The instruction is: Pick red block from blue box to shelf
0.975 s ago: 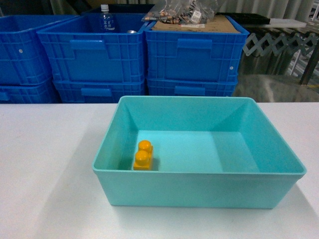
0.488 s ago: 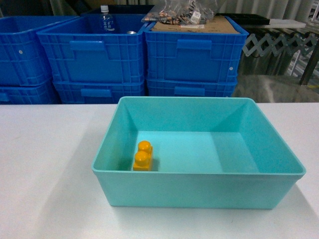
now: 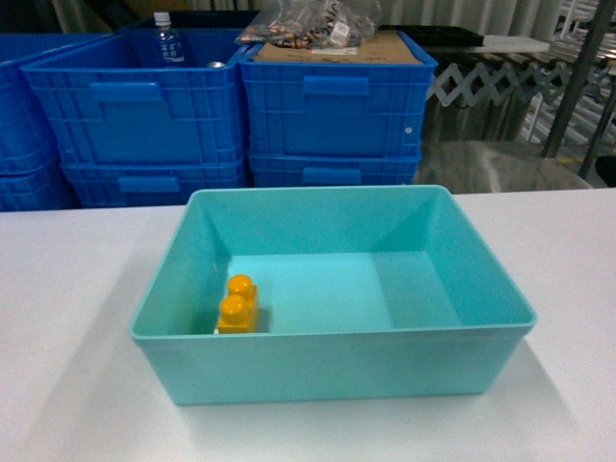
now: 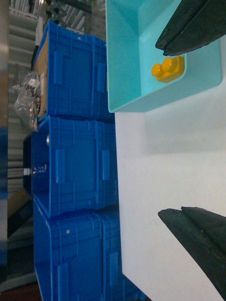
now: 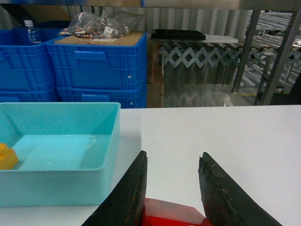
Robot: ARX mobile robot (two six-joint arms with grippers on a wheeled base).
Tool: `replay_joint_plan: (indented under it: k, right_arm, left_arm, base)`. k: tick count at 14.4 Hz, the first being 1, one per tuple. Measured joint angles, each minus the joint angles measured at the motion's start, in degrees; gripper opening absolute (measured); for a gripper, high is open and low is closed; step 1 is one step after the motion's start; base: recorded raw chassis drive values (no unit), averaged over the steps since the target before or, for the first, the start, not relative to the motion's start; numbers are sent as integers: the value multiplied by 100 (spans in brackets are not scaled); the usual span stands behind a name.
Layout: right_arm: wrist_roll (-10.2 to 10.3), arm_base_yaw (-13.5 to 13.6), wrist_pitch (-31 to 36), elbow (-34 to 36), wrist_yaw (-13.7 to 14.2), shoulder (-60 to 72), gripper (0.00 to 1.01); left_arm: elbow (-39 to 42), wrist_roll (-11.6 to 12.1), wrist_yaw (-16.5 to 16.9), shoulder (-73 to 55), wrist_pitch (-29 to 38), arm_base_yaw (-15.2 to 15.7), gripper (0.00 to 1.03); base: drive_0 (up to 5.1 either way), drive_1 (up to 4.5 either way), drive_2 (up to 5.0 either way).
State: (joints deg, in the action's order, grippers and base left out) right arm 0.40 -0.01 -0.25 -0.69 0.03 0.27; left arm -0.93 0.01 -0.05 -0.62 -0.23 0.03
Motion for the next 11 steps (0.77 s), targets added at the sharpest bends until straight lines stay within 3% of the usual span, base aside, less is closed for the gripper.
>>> replay_joint_plan:
  k: [11]
  right_arm:
    - [0, 0, 0, 0, 0, 0, 28]
  left_arm:
    - [0, 0, 2, 0, 0, 0, 98]
  base:
    - [-167, -167, -167]
